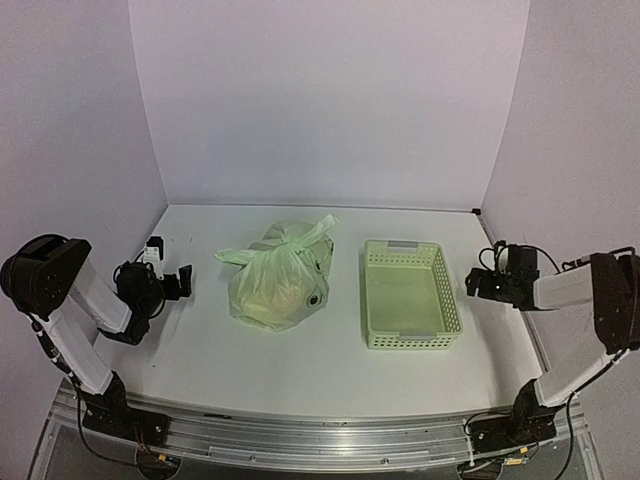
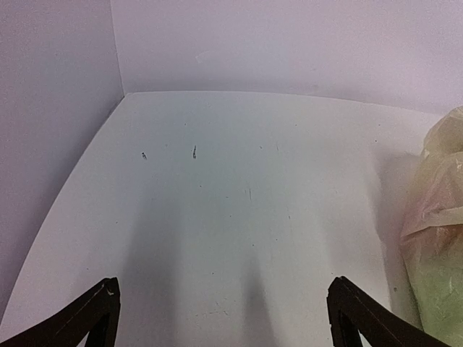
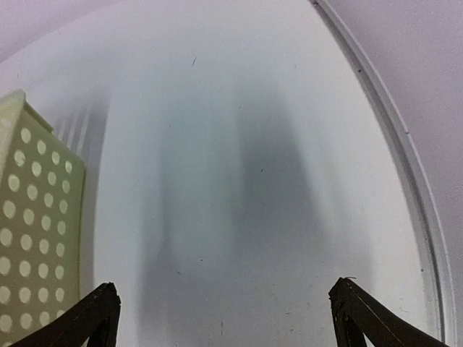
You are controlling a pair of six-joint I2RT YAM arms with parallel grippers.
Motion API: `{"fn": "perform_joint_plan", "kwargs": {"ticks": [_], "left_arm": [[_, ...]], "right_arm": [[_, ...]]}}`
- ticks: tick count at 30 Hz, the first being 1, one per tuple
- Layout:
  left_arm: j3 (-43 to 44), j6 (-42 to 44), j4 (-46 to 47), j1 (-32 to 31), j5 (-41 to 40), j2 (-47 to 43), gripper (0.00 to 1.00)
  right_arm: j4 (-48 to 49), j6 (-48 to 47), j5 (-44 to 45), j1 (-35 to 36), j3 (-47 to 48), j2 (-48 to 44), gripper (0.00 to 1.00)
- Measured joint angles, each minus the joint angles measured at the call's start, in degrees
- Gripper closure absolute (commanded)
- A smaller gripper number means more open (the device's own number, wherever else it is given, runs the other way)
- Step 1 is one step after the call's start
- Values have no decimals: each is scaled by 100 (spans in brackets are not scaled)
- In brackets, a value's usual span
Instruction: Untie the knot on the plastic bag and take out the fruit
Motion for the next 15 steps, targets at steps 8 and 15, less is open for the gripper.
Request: {"fn": "perform_joint_plan", "kwargs": {"ticks": [8, 15], "left_arm": [[0, 4, 11, 0, 9, -7, 0], [945, 233, -2157, 12, 180, -1125, 3]], "right_arm": [[-960, 524, 440, -2, 942, -907, 11], [-2298, 1310, -468, 93, 2850, -717, 13]]}}
